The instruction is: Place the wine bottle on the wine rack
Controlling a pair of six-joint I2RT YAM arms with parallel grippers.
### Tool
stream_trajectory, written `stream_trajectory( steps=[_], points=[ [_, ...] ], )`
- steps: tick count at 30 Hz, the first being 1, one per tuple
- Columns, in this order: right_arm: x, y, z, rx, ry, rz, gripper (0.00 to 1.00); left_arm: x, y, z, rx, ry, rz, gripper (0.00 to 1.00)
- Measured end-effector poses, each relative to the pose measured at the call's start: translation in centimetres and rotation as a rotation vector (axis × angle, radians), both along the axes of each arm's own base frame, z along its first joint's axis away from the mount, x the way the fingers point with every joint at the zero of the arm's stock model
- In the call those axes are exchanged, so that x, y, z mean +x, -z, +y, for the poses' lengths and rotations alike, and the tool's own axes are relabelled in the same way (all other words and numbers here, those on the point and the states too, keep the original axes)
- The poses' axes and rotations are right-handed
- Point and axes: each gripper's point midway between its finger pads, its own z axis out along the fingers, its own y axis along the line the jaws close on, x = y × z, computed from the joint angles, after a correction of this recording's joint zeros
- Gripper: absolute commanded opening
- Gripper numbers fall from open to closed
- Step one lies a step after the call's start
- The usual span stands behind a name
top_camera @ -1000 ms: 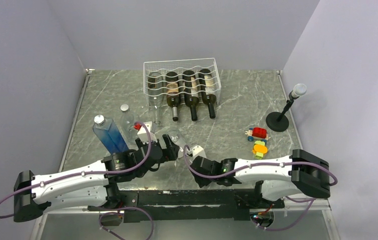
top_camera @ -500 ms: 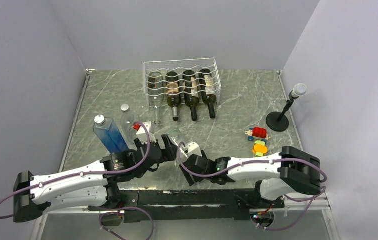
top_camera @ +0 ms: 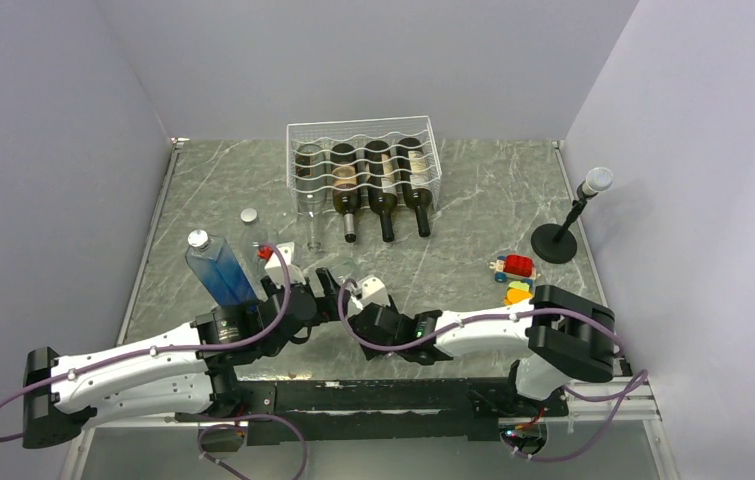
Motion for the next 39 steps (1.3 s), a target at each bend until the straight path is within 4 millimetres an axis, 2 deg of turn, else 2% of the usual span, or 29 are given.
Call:
stream_trajectory(
  steps=[4, 7, 11, 17, 25, 29, 34, 39],
  points=[
    [0.4, 0.0, 0.4, -0.007, 0.008, -0.008, 0.59, 0.0, 0.0, 0.1, 0.0, 0.0, 0.0, 0.99],
    [0.8, 0.1, 0.8, -0.015, 0.013, -0.018, 0.53, -0.1, 0.0, 0.2, 0.006, -0.001, 0.002, 0.99],
    [1.2, 0.2, 0.9, -0.024, 0.025, -0.034, 0.36, -0.1, 0.0, 0.3, 0.008, -0.002, 0.002, 0.99],
    [1.5, 0.2, 0.9, -0.028, 0.031, -0.044, 0.0, 0.0, -0.3, 0.5, 0.011, -0.007, -0.001, 0.99],
    [1.4, -0.1, 0.7, -0.034, 0.027, -0.041, 0.0, 0.0, -1.3, 1.0, 0.0, -0.02, -0.015, 0.99],
    [0.6, -1.3, -1.3, -0.083, 0.007, -0.02, 0.0, 0.0, -2.6, 1.4, -0.026, -0.026, -0.03, 0.99],
    [0.0, -4.6, -3.5, -0.125, -0.007, -0.015, 0.0, 0.0, -4.7, 2.0, -0.064, -0.03, -0.06, 0.99],
    [1.4, -9.5, -3.7, -0.059, 0.008, -0.068, 0.0, -0.2, -7.7, 2.7, -0.112, -0.019, -0.105, 0.99]
  ],
)
